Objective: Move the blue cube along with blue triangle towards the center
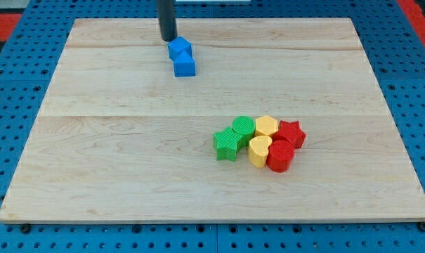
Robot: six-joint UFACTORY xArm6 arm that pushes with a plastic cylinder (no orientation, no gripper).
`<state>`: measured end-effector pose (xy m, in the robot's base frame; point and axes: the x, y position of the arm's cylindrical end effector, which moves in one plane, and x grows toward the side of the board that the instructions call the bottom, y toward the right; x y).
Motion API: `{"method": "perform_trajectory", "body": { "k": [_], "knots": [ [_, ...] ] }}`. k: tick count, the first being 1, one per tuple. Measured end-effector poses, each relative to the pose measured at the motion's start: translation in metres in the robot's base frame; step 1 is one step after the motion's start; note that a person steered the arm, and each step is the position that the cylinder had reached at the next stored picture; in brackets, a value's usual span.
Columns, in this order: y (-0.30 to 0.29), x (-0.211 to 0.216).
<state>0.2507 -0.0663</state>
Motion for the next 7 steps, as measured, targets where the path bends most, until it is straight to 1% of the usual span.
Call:
{"method": "perform_trajectory", "body": {
  "k": [1,2,4,6,7],
  "knots": [
    [0.030,0.009],
    [0.039,0.037],
    [-0.022,0.066],
    [-0.008,0.126],
    [-0.016,0.147]
  ]
}}
